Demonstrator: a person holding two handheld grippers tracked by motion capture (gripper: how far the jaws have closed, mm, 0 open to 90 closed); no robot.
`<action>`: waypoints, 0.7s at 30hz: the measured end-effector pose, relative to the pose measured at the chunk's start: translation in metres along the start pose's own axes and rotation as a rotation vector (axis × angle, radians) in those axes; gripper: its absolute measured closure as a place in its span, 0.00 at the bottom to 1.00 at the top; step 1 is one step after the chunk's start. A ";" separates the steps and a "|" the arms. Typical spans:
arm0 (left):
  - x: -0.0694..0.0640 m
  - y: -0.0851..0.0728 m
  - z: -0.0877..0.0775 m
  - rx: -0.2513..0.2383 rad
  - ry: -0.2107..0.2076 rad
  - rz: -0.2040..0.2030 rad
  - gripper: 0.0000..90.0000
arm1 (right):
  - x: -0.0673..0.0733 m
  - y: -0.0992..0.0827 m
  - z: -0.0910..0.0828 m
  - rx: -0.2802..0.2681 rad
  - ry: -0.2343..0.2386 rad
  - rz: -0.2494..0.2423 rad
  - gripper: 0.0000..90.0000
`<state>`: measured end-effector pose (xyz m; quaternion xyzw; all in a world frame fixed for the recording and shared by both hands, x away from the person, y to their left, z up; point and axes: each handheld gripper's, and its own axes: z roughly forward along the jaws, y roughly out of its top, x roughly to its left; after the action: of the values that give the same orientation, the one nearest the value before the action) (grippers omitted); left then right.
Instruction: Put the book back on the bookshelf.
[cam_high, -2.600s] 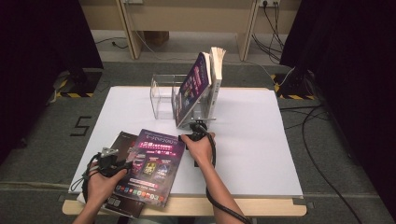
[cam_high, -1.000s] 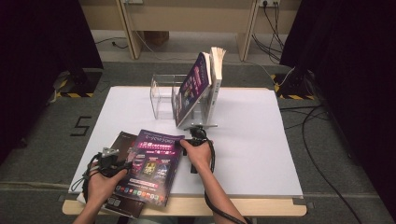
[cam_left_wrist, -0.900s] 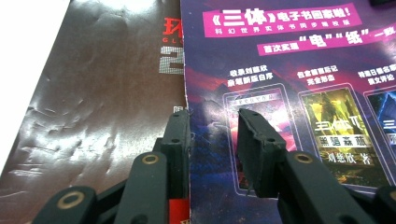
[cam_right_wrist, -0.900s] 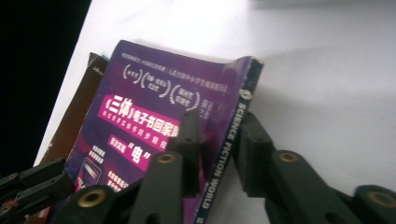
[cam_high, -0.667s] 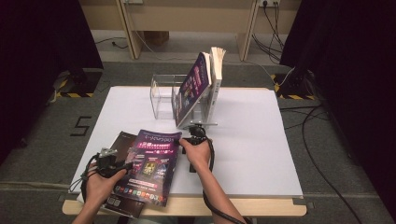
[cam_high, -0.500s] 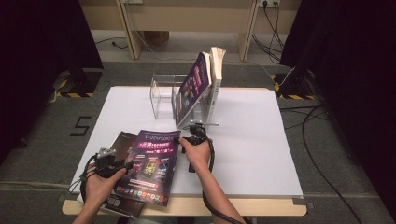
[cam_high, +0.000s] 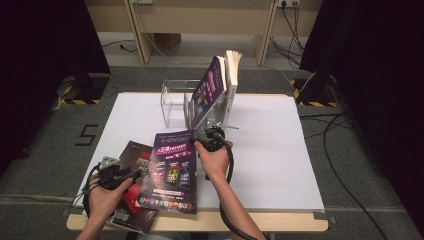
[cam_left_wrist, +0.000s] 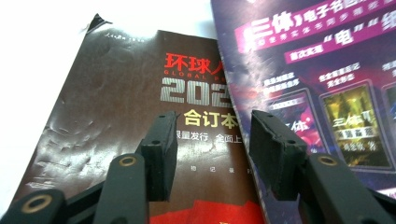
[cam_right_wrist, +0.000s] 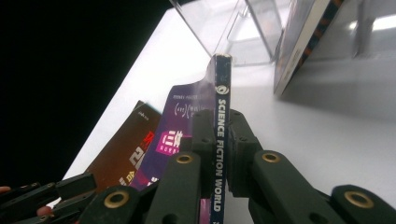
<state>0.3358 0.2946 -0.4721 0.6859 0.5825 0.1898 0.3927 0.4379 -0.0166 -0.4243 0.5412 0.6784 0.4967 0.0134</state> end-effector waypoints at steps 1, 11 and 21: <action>0.000 0.000 -0.001 -0.002 0.000 -0.001 0.57 | 0.001 0.001 -0.003 -0.013 0.001 -0.009 0.94; 0.000 0.000 -0.001 -0.010 -0.001 0.000 0.56 | 0.015 0.014 -0.033 -0.130 -0.046 -0.109 0.94; -0.001 -0.001 0.001 -0.010 -0.002 -0.001 0.56 | 0.020 0.033 -0.060 -0.234 -0.086 -0.163 0.94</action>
<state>0.3356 0.2935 -0.4728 0.6839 0.5813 0.1920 0.3970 0.4196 -0.0434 -0.3610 0.4996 0.6564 0.5461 0.1457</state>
